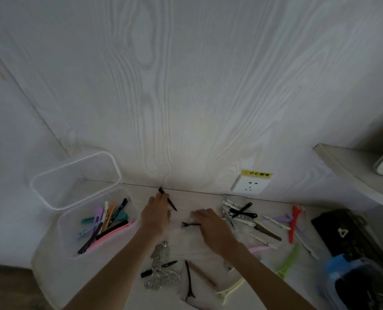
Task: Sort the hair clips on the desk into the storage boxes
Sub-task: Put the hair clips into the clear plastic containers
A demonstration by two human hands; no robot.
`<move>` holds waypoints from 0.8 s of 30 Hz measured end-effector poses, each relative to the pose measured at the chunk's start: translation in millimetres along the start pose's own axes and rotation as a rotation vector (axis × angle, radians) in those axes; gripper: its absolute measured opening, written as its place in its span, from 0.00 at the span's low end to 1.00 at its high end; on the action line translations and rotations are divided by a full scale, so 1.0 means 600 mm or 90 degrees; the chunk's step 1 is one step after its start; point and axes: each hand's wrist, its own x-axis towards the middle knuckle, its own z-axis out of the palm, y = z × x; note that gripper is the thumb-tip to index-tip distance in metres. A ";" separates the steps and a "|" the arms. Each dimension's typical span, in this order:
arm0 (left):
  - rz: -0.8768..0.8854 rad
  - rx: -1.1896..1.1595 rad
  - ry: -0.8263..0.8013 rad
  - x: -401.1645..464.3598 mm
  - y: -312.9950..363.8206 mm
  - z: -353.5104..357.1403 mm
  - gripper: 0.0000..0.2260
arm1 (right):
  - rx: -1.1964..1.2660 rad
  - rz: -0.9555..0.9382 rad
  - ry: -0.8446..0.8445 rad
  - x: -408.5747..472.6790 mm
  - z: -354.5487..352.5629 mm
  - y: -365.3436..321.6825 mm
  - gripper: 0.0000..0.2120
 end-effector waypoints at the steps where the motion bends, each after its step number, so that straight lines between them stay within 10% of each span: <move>1: 0.008 -0.039 -0.004 0.000 0.000 0.003 0.19 | 0.009 0.024 -0.014 -0.003 -0.005 0.007 0.24; 24: 0.213 0.105 -0.071 -0.035 -0.021 -0.006 0.14 | 0.077 0.248 0.026 -0.019 0.000 -0.026 0.09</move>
